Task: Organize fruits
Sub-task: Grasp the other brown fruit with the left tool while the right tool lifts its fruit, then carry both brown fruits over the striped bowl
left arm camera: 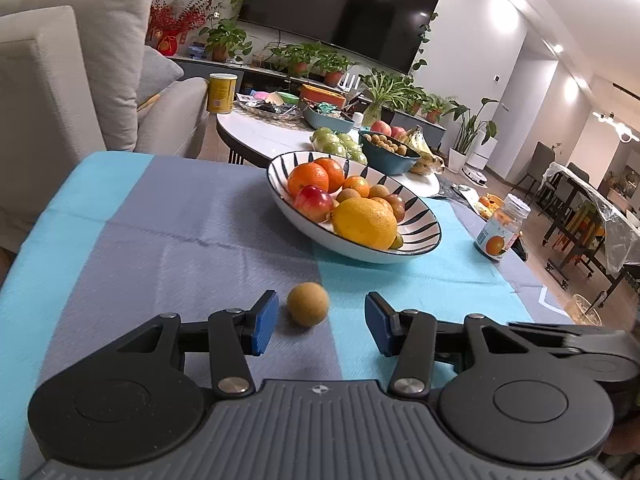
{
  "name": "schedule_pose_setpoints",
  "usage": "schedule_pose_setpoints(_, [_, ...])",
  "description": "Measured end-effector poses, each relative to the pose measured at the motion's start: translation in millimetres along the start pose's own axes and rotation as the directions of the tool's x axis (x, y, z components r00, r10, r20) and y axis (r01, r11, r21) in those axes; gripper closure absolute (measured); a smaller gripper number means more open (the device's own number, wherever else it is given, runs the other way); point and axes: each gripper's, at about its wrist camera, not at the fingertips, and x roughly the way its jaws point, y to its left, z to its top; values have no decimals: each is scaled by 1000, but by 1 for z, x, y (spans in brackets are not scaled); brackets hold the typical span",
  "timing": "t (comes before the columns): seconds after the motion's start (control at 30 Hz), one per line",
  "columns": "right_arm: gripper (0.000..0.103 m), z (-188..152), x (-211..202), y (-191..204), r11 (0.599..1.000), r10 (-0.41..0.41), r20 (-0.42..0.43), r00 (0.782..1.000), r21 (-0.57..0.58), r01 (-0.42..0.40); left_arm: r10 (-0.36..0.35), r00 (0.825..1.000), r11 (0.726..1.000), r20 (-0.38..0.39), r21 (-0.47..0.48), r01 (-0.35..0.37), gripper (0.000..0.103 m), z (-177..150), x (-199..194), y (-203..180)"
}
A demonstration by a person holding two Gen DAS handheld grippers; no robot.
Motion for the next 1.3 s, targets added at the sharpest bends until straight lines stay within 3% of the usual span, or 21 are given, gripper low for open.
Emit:
schedule_pose_setpoints(0.27, [43, 2, -17, -16, 999, -37, 28, 999, 20, 37, 53, 998, 998, -41, 40, -52, 62, 0, 19, -14])
schedule_pose_setpoints(0.4, [43, 3, -19, -19, 999, -41, 34, 999, 25, 40, 115, 993, 990, -18, 84, -113, 63, -6, 22, -23])
schedule_pose_setpoints(0.53, [43, 3, -21, -20, 999, -40, 40, 998, 28, 39, 167, 986, 979, -5, 117, -165, 75, -9, 24, -30])
schedule_pose_setpoints(0.93, [43, 2, -31, -24, 998, -50, 55, 997, 41, 48, 134, 991, 986, -10, 100, -132, 79, -12, 12, -34])
schedule_pose_setpoints(1.3, [43, 3, -35, -25, 998, -52, 65, 997, 50, 48, 100, 994, 983, 52, 151, -106, 79, 0, -5, -58])
